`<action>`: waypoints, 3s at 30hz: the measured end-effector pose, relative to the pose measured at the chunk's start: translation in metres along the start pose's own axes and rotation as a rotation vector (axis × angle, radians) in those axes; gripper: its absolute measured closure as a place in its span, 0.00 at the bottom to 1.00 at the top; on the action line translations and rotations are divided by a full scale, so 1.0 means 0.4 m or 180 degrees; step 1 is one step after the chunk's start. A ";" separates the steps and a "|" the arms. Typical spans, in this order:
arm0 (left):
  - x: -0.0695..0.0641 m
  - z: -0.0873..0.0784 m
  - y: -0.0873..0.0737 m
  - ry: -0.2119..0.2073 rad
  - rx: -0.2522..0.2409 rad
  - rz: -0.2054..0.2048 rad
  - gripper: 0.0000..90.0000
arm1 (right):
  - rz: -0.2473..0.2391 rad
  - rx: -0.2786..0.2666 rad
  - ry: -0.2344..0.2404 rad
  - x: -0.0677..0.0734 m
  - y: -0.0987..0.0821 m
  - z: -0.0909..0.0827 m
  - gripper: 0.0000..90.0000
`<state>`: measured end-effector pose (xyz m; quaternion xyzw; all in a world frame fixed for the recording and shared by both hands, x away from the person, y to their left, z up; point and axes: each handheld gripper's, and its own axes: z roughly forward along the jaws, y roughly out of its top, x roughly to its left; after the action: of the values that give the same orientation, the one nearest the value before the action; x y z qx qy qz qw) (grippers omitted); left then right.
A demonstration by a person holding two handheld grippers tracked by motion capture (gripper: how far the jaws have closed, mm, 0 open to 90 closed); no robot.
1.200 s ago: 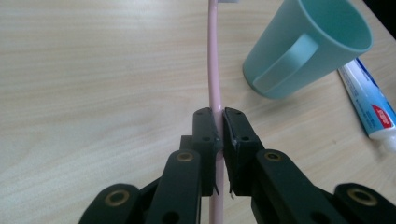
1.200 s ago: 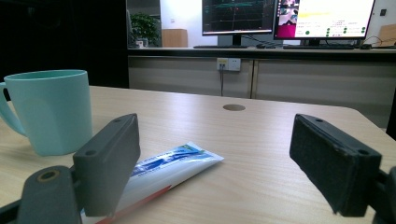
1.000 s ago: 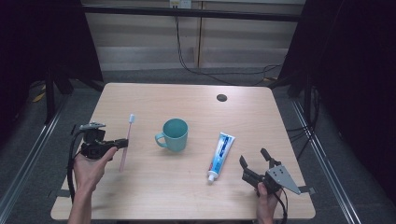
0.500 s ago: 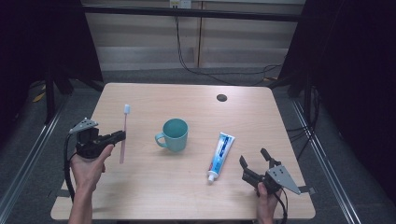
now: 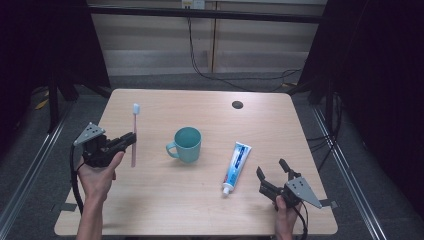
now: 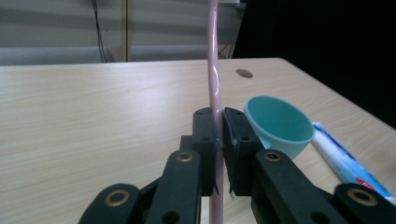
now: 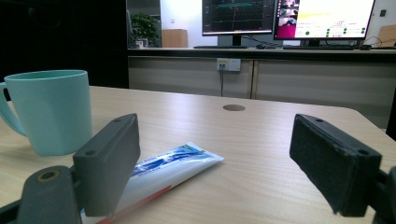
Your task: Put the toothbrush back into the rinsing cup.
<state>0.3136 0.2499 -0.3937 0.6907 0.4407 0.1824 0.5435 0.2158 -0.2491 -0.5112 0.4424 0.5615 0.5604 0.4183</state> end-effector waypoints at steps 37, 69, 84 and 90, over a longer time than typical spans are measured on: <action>-0.077 0.077 0.059 -0.0299 -0.0422 0.0118 0.94 | -0.0009 -0.0006 0.0005 0.000 0.000 -0.001 0.17; -0.150 0.196 0.138 -0.0454 -0.0432 0.0343 0.94 | -0.0015 -0.0017 0.0018 -0.001 -0.001 -0.001 0.17; -0.178 0.265 0.107 -0.0542 -0.0309 0.0402 0.94 | -0.0017 -0.0012 0.0023 -0.001 0.000 -0.002 0.17; -0.172 0.269 0.105 -0.0554 -0.0324 0.0391 0.94 | -0.0014 -0.0017 0.0027 -0.001 0.000 -0.002 0.17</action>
<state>0.3722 0.1299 -0.3767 0.7012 0.3389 0.1769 0.6018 0.2151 -0.2495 -0.5114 0.4377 0.5628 0.5628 0.4182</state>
